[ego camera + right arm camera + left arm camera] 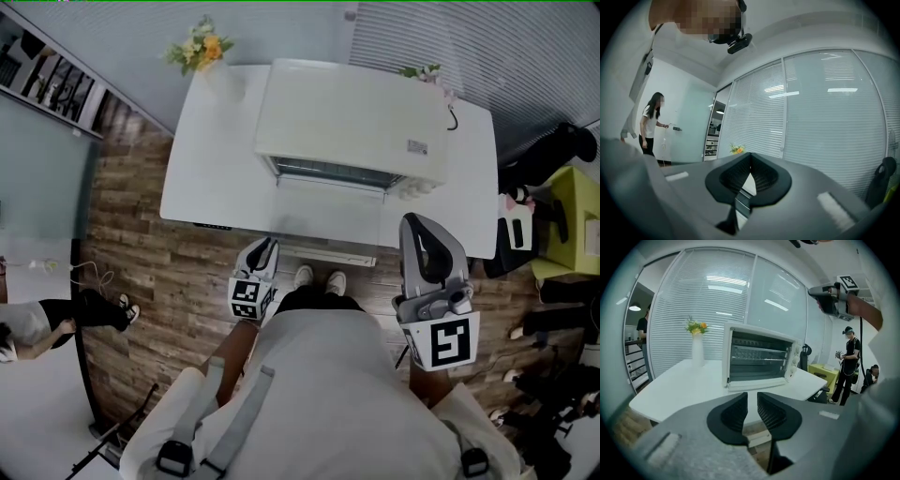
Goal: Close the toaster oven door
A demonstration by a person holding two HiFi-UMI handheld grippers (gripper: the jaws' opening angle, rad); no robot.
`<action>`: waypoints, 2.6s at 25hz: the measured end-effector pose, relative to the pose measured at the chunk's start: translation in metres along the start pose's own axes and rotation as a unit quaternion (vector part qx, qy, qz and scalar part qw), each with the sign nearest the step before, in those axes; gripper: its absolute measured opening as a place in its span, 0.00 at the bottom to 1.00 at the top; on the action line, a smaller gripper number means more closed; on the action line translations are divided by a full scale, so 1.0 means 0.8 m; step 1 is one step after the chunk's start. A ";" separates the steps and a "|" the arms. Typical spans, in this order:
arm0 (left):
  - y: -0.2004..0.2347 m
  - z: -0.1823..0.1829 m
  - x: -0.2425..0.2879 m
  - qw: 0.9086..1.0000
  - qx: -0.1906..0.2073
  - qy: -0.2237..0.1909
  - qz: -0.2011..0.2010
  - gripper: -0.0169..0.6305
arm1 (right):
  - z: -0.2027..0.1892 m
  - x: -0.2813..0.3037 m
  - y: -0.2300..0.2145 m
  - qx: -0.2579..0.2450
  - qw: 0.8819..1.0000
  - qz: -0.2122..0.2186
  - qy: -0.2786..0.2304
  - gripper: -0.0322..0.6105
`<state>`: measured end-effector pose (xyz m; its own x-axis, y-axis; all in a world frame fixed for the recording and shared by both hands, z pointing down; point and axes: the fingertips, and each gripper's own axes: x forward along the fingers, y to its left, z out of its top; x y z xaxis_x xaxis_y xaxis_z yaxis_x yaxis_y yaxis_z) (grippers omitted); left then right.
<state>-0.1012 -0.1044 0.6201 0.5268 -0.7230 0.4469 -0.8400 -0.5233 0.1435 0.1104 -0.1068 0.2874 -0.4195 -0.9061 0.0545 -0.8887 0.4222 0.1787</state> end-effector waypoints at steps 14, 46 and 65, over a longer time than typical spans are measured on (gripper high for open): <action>0.012 -0.095 0.003 0.997 -0.018 0.069 0.003 0.17 | 0.000 0.011 0.008 -0.012 1.000 0.014 0.008 0.06; 0.024 -0.214 0.049 0.991 -0.057 0.120 -0.013 0.21 | -0.008 0.018 0.014 -0.018 0.999 0.027 0.020 0.06; 0.017 -0.176 0.039 0.995 -0.060 0.085 -0.003 0.21 | -0.011 0.021 0.009 -0.012 0.999 0.025 0.021 0.06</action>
<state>-0.1150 -0.0707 0.7603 0.5103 -0.6284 0.5872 -0.8520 -0.4623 0.2458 0.0987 -0.1194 0.2985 -0.4548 -0.8845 0.1042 -0.8621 0.4665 0.1980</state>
